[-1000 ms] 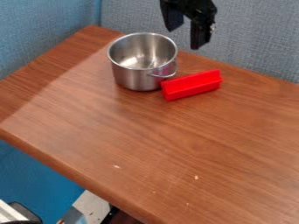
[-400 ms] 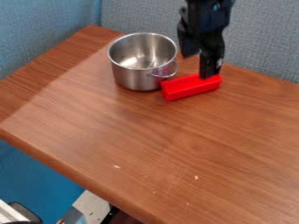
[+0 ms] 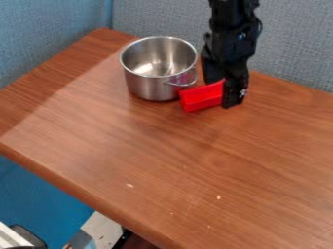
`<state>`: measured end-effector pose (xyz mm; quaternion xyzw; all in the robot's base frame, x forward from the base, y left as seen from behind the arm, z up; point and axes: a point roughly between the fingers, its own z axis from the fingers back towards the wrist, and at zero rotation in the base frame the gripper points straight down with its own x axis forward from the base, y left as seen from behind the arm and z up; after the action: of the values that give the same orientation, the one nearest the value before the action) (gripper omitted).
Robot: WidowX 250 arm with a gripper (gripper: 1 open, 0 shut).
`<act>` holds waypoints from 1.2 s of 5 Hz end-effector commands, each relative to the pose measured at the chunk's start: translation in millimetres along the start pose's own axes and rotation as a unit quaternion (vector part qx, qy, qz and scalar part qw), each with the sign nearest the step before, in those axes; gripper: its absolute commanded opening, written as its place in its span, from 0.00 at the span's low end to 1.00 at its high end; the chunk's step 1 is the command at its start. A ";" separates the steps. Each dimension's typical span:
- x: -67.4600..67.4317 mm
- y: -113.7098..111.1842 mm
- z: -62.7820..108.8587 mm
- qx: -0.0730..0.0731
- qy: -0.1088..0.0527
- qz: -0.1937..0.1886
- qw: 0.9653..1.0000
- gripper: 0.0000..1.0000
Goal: Put the red object in the metal pot
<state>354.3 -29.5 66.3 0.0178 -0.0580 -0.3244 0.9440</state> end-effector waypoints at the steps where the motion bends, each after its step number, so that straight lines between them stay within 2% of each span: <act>1: 3.7 3.1 2.0 0.013 -0.008 -0.003 1.000 1.00; 2: 3.5 5.3 -6.9 0.019 -0.001 0.000 1.000 1.00; 3: 3.8 7.3 -14.5 0.022 0.005 0.002 1.000 0.00; 4: 4.0 8.2 -15.7 0.025 0.006 0.004 1.000 0.00; 5: 14.1 9.0 20.8 0.048 -0.035 0.011 0.998 0.00; 6: 22.2 11.8 59.6 0.078 -0.069 0.012 0.995 0.00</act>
<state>367.8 -31.3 104.5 0.0573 -0.1155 -0.3039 0.9440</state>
